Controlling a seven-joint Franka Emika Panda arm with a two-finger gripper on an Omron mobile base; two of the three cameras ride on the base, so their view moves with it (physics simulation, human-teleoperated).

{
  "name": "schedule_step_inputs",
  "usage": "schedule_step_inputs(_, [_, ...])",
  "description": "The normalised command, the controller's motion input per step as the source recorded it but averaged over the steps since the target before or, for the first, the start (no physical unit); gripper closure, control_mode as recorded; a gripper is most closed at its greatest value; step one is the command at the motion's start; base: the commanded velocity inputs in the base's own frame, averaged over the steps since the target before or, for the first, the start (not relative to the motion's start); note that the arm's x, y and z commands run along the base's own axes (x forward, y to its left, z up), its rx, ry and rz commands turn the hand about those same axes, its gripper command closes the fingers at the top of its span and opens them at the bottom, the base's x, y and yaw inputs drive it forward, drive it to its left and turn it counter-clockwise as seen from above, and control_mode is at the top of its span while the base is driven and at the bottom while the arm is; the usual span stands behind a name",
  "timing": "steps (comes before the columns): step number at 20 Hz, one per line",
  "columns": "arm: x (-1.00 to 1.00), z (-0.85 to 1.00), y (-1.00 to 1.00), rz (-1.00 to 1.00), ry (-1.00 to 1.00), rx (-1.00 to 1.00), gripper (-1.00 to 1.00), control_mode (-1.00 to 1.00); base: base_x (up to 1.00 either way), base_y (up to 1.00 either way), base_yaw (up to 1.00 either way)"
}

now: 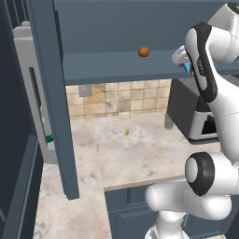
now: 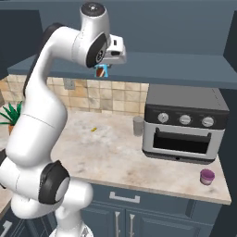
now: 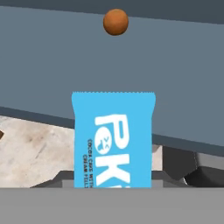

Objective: Pick the bar and jam from the counter and place them in the cabinets closest to them.

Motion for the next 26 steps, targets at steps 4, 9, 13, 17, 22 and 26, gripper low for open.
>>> schedule_step_inputs(4, [0.44,-0.01,0.00,0.00,0.00,0.00,1.00,-1.00,0.00,0.00,0.00])
schedule_step_inputs(9, [0.45,-0.02,0.00,0.00,0.01,0.00,1.00,-1.00,0.00,0.00,0.00])
schedule_step_inputs(13, [0.49,0.00,0.00,0.00,0.02,0.00,1.00,-1.00,0.00,0.00,0.00])
schedule_step_inputs(17, [0.48,0.00,0.00,0.00,0.02,0.00,1.00,-1.00,0.00,0.00,0.00])
schedule_step_inputs(22, [0.38,-0.03,0.00,0.00,0.01,0.00,1.00,-1.00,0.00,0.00,0.00])
schedule_step_inputs(26, [0.29,-0.02,0.00,0.00,0.00,0.00,1.00,-1.00,0.00,0.00,0.00])
